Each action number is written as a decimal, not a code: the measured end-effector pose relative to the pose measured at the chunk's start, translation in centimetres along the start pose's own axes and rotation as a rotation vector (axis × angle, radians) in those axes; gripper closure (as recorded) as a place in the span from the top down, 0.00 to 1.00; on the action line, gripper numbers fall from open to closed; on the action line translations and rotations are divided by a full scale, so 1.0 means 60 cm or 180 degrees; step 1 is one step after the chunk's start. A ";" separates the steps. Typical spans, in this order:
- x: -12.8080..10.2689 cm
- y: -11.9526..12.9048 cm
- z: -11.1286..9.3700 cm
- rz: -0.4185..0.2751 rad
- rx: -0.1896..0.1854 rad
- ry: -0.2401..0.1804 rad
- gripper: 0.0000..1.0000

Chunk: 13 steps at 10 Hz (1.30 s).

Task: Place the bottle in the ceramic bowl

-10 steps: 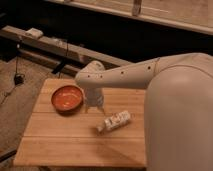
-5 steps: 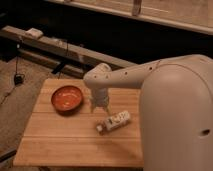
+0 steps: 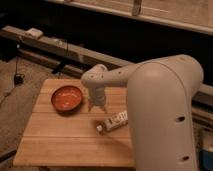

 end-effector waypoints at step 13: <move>0.071 -0.074 0.067 0.0431 -0.0168 0.0252 0.65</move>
